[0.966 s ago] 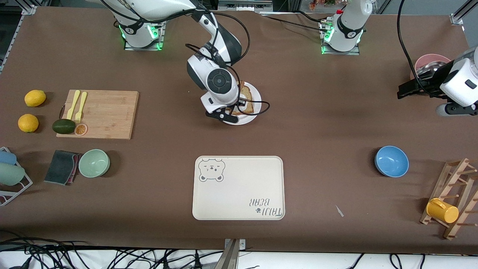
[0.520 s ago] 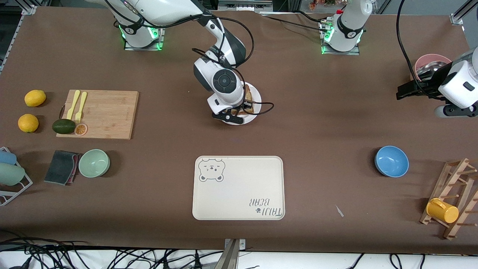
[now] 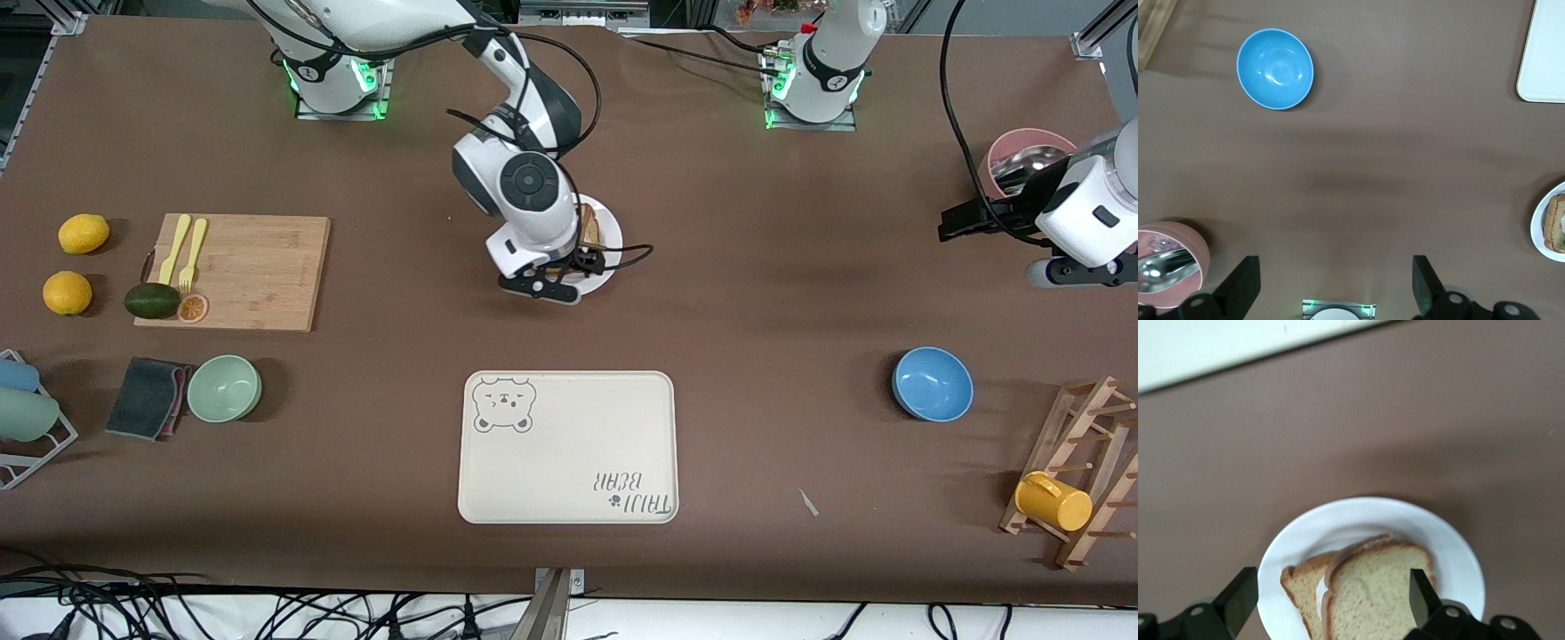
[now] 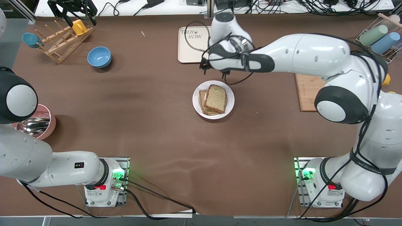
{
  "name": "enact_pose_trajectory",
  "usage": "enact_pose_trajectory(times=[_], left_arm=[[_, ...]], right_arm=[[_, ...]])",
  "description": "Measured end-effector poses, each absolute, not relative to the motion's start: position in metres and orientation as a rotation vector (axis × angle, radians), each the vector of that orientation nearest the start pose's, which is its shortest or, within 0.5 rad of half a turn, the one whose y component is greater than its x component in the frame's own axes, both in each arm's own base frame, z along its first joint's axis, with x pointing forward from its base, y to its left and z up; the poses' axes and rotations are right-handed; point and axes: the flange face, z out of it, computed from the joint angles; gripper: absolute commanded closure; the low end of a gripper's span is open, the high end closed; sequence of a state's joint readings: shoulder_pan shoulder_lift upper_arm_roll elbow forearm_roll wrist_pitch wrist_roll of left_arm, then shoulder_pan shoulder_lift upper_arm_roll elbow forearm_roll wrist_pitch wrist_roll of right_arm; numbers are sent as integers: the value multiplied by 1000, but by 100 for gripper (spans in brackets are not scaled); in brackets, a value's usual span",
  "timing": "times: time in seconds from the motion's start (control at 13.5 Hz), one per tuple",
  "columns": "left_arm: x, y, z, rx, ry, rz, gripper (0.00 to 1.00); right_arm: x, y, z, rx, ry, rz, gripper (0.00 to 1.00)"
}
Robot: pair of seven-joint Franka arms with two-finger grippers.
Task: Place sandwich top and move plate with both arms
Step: 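Lower the bread onto the egg toast and open the right gripper, then withdraw the right gripper to rest while the left gripper lifts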
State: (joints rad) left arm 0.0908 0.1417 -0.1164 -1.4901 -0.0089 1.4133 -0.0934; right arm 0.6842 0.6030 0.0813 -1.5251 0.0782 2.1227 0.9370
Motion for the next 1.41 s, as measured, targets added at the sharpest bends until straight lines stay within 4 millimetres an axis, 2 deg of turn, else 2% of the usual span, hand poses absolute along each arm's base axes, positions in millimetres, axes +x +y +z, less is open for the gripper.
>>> enact_pose_trajectory(times=[0.15,0.22,0.3,0.45,0.67,0.89,1.11,1.26,1.41], left_arm=[[578,-12,567,-3144,-104,354,0],[579,-13,564,-3148,-104,365,0],[579,-14,559,-3153,-104,382,0],[580,-18,548,-3202,-110,433,0],[587,-14,531,-3297,-158,487,0],[595,-12,520,-3323,-179,479,1],[601,-12,504,-3386,-153,527,0],[607,6,490,-3466,-145,556,0],[609,24,483,-3507,-155,560,0]], right_arm=[[531,448,347,-3076,280,151,0],[542,421,369,-3096,205,179,0],[555,389,392,-3104,121,194,0],[581,314,433,-3100,-1,214,0],[605,210,494,-3074,-30,140,0],[610,135,531,-3072,-26,55,0],[598,53,567,-3081,71,26,0],[587,-9,589,-3075,168,-22,0],[578,-46,602,-3069,238,-57,0]])
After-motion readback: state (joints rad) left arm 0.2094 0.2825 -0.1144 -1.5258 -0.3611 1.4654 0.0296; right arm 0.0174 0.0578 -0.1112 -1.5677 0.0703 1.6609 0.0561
